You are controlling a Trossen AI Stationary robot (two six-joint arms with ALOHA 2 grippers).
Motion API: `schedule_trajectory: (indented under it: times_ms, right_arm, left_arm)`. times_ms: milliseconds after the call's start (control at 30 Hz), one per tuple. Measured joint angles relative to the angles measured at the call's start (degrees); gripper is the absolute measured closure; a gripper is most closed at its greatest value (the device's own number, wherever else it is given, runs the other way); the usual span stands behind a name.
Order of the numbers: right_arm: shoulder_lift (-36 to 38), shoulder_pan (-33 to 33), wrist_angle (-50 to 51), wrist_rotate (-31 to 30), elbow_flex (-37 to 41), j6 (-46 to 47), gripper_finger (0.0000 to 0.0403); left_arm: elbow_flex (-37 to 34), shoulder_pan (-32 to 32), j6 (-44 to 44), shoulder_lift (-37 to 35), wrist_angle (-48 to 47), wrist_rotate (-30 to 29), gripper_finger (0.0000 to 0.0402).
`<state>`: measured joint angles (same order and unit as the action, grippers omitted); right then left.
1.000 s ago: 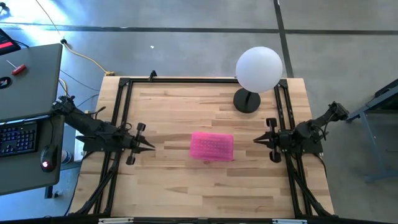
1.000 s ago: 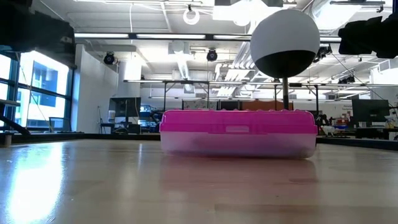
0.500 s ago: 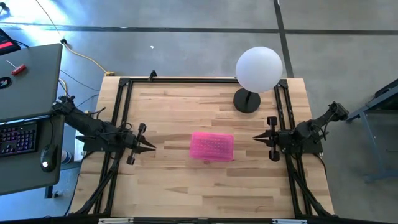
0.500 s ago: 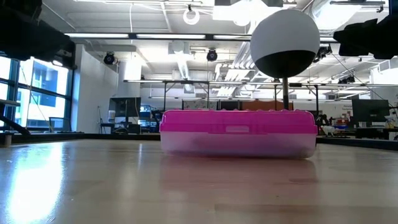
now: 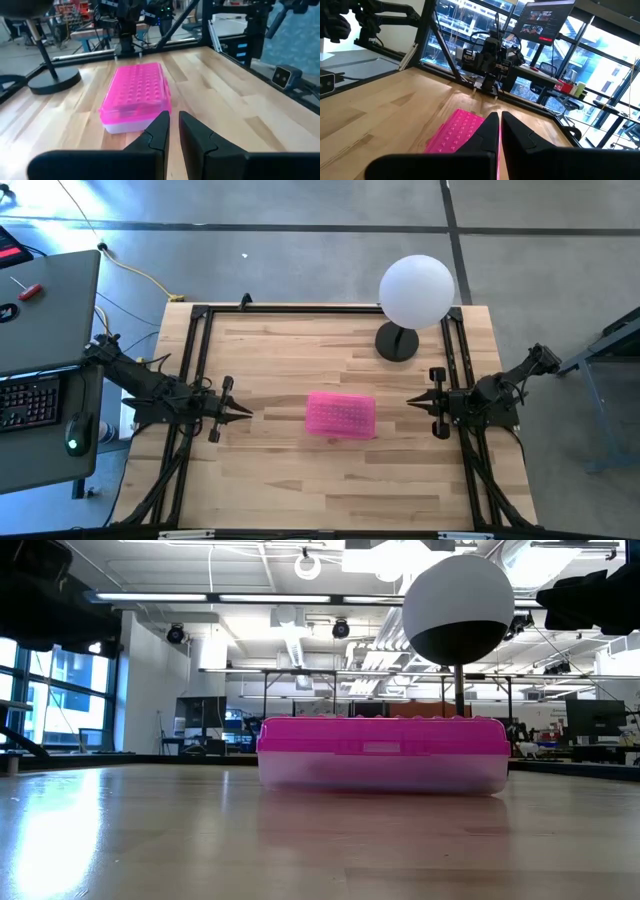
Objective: Pick & place school supplies into a supply box
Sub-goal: Return to Home Position
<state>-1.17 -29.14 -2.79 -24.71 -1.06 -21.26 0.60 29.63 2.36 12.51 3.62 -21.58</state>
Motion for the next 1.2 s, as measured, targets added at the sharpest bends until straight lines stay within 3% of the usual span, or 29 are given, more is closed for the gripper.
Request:
schedule_trajectory:
  times_ms: [100,333,767,1200]
  right_arm:
    - [0.0,0.02,-0.01,0.0,0.0,0.01,0.0402]
    - [0.0,0.02,-0.02,0.02,0.0,-0.02,0.0402]
    - [0.0,0.01,-0.02,0.02,0.0,-0.02,0.0402]
    - [0.0,-0.01,-0.02,0.03,0.01,-0.02,0.0402]
  left_arm:
    - [0.0,-0.01,0.82,0.02,-0.04,2.92,0.0328]
    - [-0.02,0.0,0.34,0.0,-1.75,17.65,0.0328]
    - [-0.02,0.0,-7.82,0.02,-2.25,18.1,0.0328]
    - [-0.02,0.0,-8.22,0.02,-2.25,18.1,0.0328]
